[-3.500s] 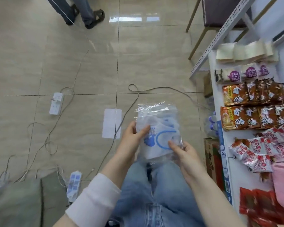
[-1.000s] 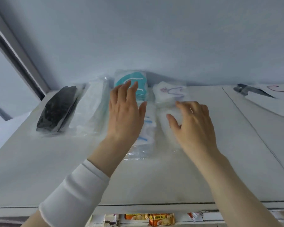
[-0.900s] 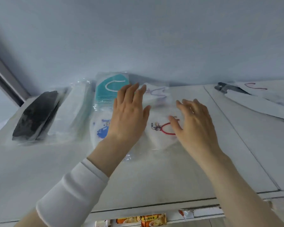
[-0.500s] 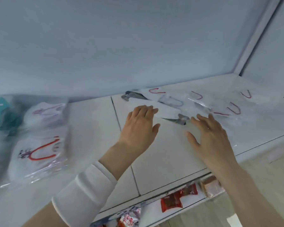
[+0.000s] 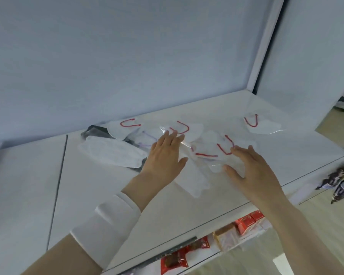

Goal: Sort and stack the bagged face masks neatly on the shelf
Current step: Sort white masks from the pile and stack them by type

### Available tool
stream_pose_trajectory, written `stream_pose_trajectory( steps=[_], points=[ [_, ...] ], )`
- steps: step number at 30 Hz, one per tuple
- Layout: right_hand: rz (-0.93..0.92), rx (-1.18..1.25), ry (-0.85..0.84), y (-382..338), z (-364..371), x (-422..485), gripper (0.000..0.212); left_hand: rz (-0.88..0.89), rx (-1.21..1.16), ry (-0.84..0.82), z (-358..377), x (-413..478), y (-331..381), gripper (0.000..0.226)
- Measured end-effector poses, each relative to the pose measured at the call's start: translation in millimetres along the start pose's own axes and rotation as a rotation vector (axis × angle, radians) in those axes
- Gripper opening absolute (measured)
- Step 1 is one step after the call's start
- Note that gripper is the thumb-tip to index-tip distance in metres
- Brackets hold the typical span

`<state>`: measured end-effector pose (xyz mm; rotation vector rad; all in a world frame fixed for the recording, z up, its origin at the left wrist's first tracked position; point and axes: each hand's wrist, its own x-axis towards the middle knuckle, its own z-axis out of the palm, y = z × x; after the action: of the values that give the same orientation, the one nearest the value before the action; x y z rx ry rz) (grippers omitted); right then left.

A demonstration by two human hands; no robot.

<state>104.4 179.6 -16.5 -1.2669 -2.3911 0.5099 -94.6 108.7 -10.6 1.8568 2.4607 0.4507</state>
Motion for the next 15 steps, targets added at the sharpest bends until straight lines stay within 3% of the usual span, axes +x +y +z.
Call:
stream_pose_trajectory(
  steps=[4, 7, 11, 13, 15],
  points=[
    [-0.026, -0.014, -0.121, 25.3, -12.5, 36.8, 0.068, 0.099, 0.130, -0.065, 6.9, 40.6, -16.2, 0.072],
    [-0.060, -0.010, -0.286, 41.9, -20.6, 53.6, 0.082, 0.089, 0.135, -0.044, 12.0, 53.7, -19.2, 0.059],
    [-0.140, -0.091, -0.355, 49.6, -17.4, 65.8, 0.087, 0.187, 0.101, 0.249, 6.4, 56.4, -22.2, 0.023],
    [-0.208, -0.164, -0.310, 51.9, -16.1, 70.2, 0.079, 0.080, -0.059, 0.441, -2.8, 55.0, -25.9, 0.015],
    [-0.260, -0.200, -0.257, 54.9, -19.1, 73.7, 0.064, -0.110, -0.367, 0.506, -14.7, 50.4, -21.0, 0.016]
  ],
)
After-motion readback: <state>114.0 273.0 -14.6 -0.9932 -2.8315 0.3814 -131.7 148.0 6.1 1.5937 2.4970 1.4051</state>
